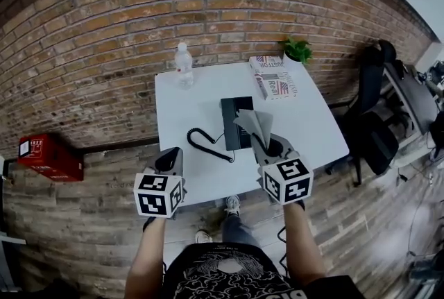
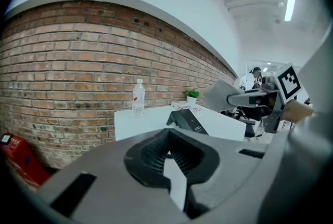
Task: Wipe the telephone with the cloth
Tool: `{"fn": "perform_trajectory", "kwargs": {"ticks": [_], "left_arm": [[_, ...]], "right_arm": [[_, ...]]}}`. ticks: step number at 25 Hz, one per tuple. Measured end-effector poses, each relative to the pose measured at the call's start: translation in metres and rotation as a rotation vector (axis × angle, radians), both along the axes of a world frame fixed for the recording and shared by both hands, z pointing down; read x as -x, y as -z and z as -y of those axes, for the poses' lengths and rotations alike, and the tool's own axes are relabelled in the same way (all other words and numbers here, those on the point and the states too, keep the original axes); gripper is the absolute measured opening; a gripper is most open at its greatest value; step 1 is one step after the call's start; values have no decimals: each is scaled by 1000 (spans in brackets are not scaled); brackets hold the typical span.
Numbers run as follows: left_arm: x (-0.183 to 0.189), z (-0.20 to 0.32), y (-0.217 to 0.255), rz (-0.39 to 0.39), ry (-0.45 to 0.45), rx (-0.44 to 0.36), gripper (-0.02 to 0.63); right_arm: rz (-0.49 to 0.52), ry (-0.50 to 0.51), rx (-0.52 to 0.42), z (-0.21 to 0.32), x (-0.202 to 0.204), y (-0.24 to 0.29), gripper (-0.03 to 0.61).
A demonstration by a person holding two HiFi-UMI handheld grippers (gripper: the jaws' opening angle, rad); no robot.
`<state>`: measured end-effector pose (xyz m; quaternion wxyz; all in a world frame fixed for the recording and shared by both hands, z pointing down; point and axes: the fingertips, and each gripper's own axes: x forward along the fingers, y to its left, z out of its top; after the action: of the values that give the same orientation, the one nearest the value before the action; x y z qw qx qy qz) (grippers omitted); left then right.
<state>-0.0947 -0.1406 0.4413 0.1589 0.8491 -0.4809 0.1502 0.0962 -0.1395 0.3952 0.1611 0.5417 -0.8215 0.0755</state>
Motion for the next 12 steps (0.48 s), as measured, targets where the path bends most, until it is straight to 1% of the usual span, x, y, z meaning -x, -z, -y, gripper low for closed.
{"fn": "perform_trajectory", "kwargs": {"ticks": [12], "left_arm": [[-13,-10,-3,-6,-29,5,6]], "right_arm": [[4,-26,-6,-13,-10,3,12]]}}
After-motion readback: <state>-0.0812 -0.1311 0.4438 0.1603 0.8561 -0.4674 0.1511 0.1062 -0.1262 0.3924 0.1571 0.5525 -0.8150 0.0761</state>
